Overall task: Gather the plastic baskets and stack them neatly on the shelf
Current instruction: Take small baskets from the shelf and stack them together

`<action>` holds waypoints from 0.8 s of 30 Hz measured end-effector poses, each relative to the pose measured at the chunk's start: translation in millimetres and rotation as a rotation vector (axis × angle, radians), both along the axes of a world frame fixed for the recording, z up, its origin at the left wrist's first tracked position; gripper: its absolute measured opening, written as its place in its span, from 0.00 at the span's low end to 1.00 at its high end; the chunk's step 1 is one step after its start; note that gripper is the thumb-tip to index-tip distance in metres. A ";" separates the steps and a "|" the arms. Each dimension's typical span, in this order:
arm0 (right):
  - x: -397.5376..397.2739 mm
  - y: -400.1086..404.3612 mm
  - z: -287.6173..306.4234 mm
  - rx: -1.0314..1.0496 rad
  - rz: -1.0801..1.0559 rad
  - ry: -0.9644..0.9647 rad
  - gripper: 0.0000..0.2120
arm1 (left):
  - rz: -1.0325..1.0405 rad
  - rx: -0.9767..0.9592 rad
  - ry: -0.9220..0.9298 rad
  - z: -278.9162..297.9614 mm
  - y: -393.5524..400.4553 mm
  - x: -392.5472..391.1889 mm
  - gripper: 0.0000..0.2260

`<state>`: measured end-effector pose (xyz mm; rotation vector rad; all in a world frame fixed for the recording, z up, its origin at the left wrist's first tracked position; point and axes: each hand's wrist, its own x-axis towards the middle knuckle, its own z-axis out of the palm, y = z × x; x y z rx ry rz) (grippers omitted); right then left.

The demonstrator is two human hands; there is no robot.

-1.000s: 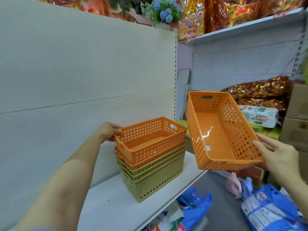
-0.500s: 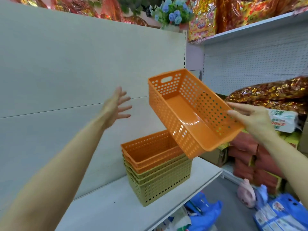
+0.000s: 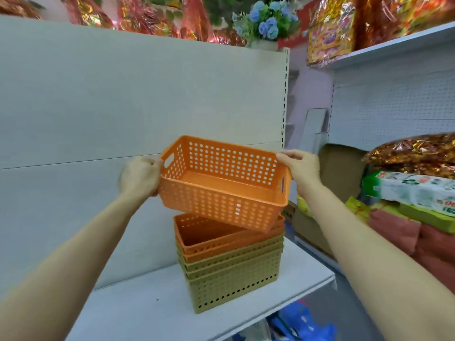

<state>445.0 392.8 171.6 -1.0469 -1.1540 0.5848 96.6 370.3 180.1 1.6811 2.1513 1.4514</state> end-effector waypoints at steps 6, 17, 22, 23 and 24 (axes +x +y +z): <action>-6.8 9.2 -26.3 -0.055 0.228 0.174 0.09 | 0.279 -0.072 0.055 -42.0 -1.8 33.5 0.23; 7.3 54.6 -61.9 -0.273 0.283 0.098 0.16 | 0.166 -0.275 0.032 -78.4 -23.8 61.7 0.27; 8.2 42.4 -85.8 -0.259 0.200 0.048 0.17 | 0.184 -0.271 0.057 -94.3 -28.4 66.5 0.17; 10.2 40.2 -87.6 -0.252 0.156 0.015 0.17 | 0.212 -0.263 0.082 -96.8 -29.5 68.8 0.16; 12.0 38.0 -87.4 -0.242 0.112 -0.030 0.17 | 0.248 -0.254 0.123 -99.0 -30.5 70.6 0.17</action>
